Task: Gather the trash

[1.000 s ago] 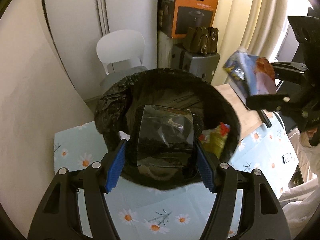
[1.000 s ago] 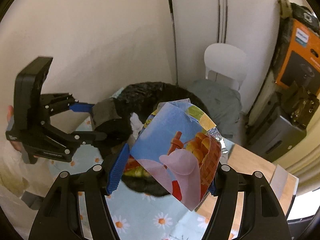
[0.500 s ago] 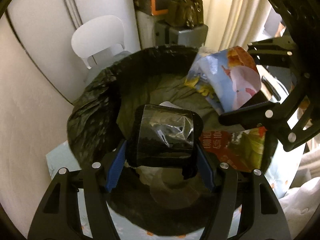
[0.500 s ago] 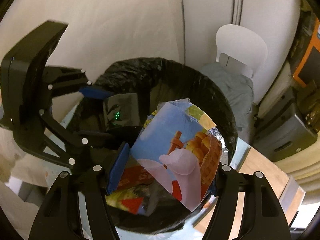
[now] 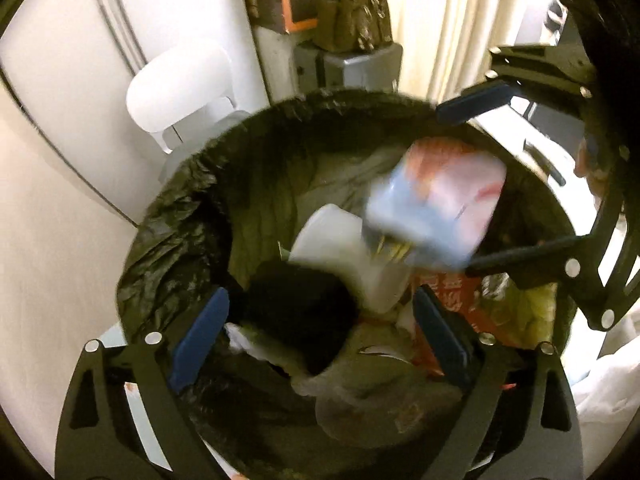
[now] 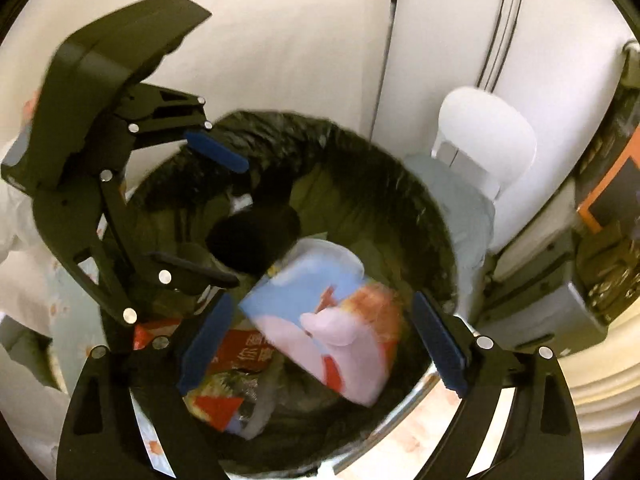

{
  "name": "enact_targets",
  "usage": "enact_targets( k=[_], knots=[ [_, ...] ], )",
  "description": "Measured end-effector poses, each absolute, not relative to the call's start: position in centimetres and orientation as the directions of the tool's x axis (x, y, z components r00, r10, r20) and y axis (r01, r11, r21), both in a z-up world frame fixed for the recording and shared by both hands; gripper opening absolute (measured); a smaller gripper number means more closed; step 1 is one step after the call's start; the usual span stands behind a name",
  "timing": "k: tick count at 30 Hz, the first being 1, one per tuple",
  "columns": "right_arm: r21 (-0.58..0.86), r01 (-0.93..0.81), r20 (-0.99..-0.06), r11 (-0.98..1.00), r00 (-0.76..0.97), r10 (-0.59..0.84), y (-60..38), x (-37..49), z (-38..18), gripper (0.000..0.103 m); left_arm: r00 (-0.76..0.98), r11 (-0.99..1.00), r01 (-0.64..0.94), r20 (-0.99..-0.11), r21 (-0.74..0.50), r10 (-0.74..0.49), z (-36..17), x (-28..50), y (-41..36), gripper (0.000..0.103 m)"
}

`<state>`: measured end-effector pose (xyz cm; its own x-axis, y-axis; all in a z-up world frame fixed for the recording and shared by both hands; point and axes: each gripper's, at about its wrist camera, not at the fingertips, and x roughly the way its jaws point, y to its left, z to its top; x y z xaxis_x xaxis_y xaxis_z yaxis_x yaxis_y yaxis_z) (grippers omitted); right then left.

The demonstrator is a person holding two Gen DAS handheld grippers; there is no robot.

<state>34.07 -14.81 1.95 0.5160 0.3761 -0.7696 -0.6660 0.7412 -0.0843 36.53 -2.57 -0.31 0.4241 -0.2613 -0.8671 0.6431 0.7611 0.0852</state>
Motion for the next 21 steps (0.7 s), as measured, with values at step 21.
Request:
enact_targets(
  k=[21],
  knots=[
    [-0.037,-0.455,-0.641,0.890,0.694,0.328,-21.6,21.1,4.0,0.095,0.648,0.939,0.340,-0.735,0.043,-0.201,4.8,22.4,-1.9,0.097]
  ],
)
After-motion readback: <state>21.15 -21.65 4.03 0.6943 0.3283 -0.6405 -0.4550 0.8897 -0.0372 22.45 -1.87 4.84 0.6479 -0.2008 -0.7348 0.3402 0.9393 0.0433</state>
